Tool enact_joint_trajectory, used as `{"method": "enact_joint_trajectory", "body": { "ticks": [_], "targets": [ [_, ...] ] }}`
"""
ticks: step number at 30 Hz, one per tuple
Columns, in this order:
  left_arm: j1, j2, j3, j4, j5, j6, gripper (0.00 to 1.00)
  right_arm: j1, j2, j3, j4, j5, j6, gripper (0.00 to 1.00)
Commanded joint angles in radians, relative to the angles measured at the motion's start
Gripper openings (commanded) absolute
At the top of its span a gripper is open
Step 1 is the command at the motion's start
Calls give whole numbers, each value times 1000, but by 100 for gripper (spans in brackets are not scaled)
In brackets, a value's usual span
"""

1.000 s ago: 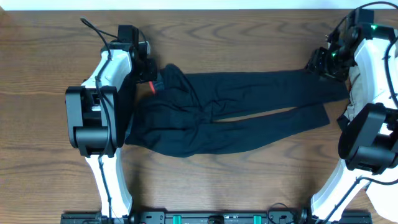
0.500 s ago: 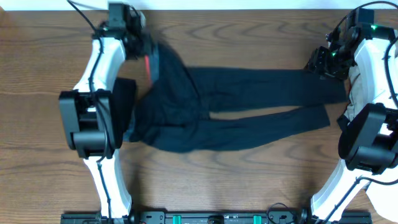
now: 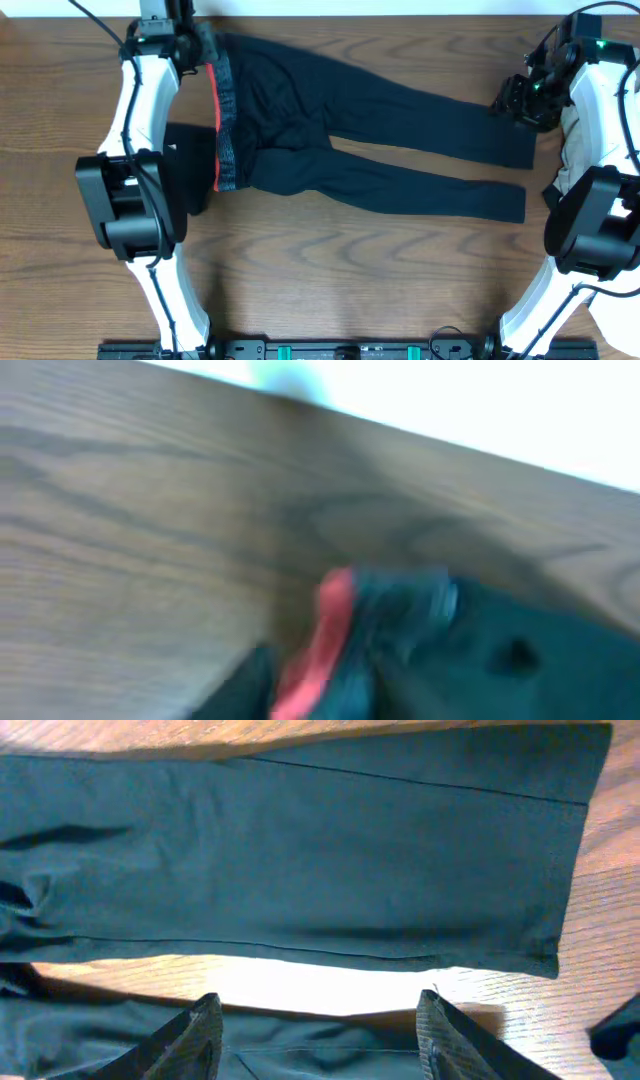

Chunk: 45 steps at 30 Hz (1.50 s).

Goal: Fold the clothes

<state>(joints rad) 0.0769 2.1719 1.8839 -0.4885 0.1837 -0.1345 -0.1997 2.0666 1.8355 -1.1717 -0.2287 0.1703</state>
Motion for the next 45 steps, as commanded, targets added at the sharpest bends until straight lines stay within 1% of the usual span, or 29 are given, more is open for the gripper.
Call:
{"method": "enact_joint_trajectory", "body": {
  "ticks": [1, 2, 3, 5, 7, 9, 10, 14, 17, 20, 24, 27, 29, 31, 33, 36, 39, 42, 45],
  "targets": [
    [26, 10, 8, -50, -20, -13, 53, -3, 2, 1, -2, 23, -19, 61],
    [32, 9, 9, -78, -18, -13, 54, -3, 2, -5, -7, 23, -20, 63],
    [39, 6, 13, -116, -11, -13, 55, -4, 2, -15, -11, 23, -23, 67],
    [45, -5, 21, -190, -8, -13, 55, -5, 2, -31, -14, 23, -23, 72],
    [45, -30, 22, -279, -8, -11, 55, -11, 2, -43, -23, 19, -23, 72],
    [42, -64, 22, -368, 13, 22, 55, -19, 2, -46, -42, -2, -43, 66],
    [40, -83, 22, -409, 23, 39, 55, -22, 0, -46, -47, -16, -74, 64],
    [33, -189, 22, -567, 25, 93, 54, -31, -49, -46, -89, -39, -142, 64],
    [33, -296, 22, -679, 24, 105, 54, -35, -130, -46, -117, -51, -149, 65],
    [33, -392, 22, -787, 24, 104, 54, -35, -232, -46, -137, -76, -140, 70],
    [32, -474, 12, -938, 19, 104, 53, -35, -385, -46, -180, -76, -130, 72],
    [28, -517, -34, -993, 6, 104, 50, -35, -494, -46, -217, -76, -97, 73],
    [28, -535, -86, -986, 6, 105, 50, -34, -544, -46, -238, -76, -82, 73],
    [29, -547, -168, -939, 6, 104, 49, -34, -585, -47, -267, -79, -69, 72],
    [27, -549, -266, -875, 9, 102, 43, -27, -616, -55, -300, -87, -69, 70],
    [9, -544, -430, -738, 57, 97, 43, -13, -638, -99, -310, -82, -70, 69],
    [-18, -538, -553, -609, 77, 96, 49, -8, -639, -189, -266, -75, -70, 69],
    [-48, -537, -632, -506, 77, 70, 50, -8, -637, -324, -167, -75, -50, 69],
    [-76, -537, -689, -416, 42, 69, 50, -8, -620, -452, -82, -77, -25, 68]
  ]
}}
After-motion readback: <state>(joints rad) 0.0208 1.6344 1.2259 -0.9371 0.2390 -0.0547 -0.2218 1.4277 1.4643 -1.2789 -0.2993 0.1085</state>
